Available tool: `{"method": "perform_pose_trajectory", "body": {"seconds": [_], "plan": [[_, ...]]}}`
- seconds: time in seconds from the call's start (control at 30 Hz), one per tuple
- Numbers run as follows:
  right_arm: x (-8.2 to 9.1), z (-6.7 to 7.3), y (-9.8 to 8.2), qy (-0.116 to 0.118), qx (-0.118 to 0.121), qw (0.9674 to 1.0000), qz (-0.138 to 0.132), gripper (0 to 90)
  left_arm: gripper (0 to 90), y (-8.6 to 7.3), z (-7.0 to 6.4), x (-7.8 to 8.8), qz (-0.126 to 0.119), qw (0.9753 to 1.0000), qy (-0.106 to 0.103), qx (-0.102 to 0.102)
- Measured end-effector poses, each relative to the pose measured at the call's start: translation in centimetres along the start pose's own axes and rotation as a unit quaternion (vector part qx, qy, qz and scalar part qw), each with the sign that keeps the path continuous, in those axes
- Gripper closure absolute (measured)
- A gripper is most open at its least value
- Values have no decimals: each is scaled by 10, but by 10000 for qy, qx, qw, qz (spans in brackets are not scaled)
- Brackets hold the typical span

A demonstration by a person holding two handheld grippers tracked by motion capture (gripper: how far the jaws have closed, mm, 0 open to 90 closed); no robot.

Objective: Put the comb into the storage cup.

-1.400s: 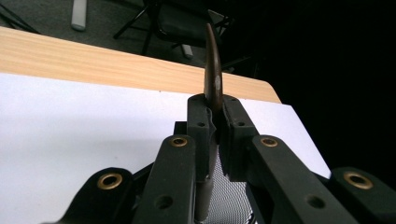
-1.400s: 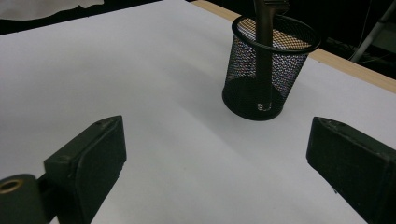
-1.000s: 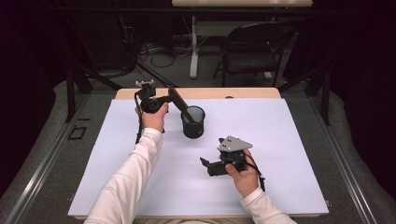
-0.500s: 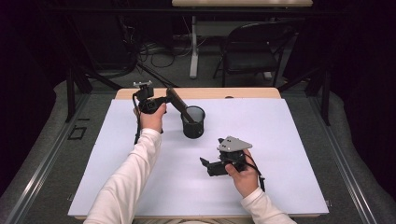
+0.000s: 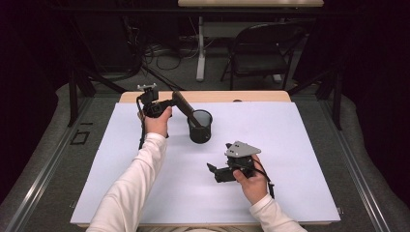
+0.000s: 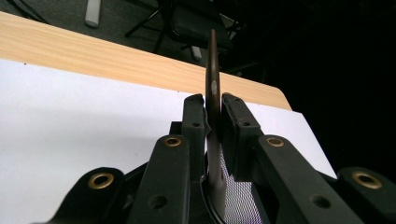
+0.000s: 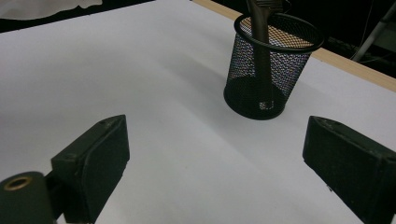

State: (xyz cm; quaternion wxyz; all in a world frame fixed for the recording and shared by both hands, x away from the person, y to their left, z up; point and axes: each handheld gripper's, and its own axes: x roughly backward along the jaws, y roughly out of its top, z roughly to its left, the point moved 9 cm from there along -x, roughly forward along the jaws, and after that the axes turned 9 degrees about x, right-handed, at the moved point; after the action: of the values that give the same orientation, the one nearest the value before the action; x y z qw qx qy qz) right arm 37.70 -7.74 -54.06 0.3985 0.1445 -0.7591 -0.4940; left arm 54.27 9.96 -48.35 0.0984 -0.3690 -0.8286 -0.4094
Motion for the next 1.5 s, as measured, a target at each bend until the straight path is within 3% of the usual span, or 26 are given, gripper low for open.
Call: {"method": "perform_pose_trajectory", "body": {"seconds": [0.47,1.0,1.23,1.33,1.5], "plan": [[0,0,0,1,-1,10000,8,70,735,2,-1,1,-71,10000,-22,13],[0,-1,-1,-8,7,10000,24,70,537,5,0,-1,-285,9996,-9,41],[0,-1,-1,-10,7,10000,27,70,467,6,2,-2,-311,9995,67,-48],[0,-1,-1,-4,3,10000,29,70,426,8,0,-4,-418,9990,-27,-147],[0,-1,-1,-18,15,10000,38,70,416,8,1,-3,-434,9988,-9,-238]]}}
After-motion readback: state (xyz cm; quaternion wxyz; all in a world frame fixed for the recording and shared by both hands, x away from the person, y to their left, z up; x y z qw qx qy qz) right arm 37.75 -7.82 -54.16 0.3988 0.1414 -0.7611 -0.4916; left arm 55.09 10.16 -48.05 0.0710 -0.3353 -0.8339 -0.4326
